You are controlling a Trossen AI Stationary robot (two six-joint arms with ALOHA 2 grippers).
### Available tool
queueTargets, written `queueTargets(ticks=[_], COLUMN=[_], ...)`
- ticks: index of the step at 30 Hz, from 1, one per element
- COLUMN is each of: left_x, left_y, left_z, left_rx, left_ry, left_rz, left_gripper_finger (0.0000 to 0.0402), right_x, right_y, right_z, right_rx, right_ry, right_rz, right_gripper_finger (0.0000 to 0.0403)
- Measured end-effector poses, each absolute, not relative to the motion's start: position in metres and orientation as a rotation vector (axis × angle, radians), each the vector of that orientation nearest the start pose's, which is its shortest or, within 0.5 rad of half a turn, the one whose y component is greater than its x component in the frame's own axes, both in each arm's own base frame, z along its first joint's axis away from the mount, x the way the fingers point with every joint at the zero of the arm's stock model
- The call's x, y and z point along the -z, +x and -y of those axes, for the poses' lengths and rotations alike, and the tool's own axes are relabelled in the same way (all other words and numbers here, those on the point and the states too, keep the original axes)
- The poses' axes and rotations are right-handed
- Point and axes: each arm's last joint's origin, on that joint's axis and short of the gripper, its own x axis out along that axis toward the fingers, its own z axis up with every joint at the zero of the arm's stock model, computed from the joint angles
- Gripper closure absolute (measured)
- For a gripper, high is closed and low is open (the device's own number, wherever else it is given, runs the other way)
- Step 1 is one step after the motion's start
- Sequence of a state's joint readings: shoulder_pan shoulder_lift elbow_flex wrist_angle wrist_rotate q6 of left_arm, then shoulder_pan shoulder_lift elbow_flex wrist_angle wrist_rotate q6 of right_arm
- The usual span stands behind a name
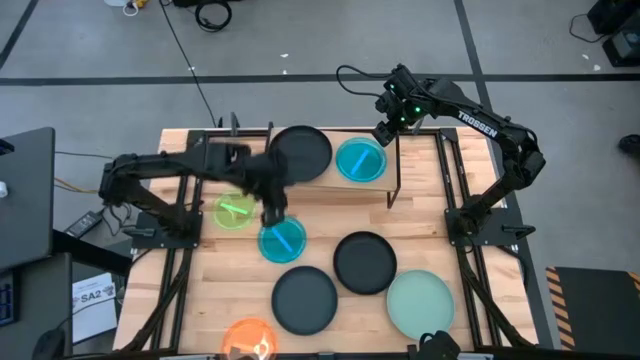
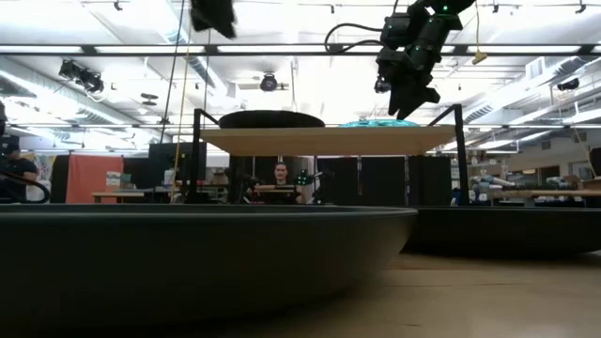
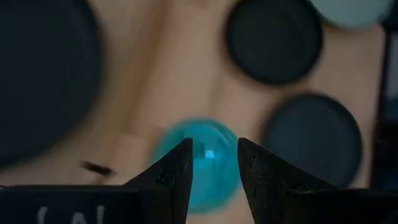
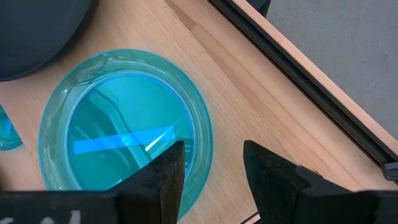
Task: Place and stack plates onto a shelf
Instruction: Stack the orange plate on top of the blue plate on the shelf
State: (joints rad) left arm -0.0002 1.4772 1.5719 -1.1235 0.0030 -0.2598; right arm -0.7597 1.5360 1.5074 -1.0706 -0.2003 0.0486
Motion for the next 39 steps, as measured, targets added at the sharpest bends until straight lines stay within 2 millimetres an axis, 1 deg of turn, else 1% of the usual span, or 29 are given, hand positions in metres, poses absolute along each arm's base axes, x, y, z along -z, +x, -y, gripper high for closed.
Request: queueTargets(ticks=[6,11,17,23,28,34,39], left_x=[-0.363,-0.355,-0.332,-0.306,-0.283,-0.250,-0.225], left_y=[0.272,0.261,0.244,0.229,0.222,0.215,0.206], left_z=[0.054,0.092,0.130,0.155,0.173,0.192,0.200], left_rx=[-0.098,-0.125,-0.202,-0.291,-0.318,-0.270,-0.224], left_ry=[-0.337,-0.455,-0.585,-0.694,-0.797,-0.902,-0.953], left_rz=[-1.114,-1.167,-1.248,-1.308,-1.300,-1.270,-1.267], left_gripper_finger=[0.0269,0.0269,0.0269,0.0269,0.0269,0.0269,0.0269], right_x=[-0.335,-0.335,-0.335,-0.335,-0.335,-0.335,-0.335], right_y=[0.222,0.222,0.222,0.222,0.222,0.222,0.222], right_z=[0.203,0.203,0.203,0.203,0.203,0.203,0.203], right_rx=[0.527,0.527,0.527,0.526,0.527,0.526,0.526], right_ry=[0.557,0.557,0.557,0.557,0.557,0.557,0.558], right_rz=[-0.976,-0.976,-0.976,-0.976,-0.977,-0.976,-0.976], right_gripper_finger=[0.0233,0.0233,0.0233,0.0233,0.0233,0.0233,0.0233])
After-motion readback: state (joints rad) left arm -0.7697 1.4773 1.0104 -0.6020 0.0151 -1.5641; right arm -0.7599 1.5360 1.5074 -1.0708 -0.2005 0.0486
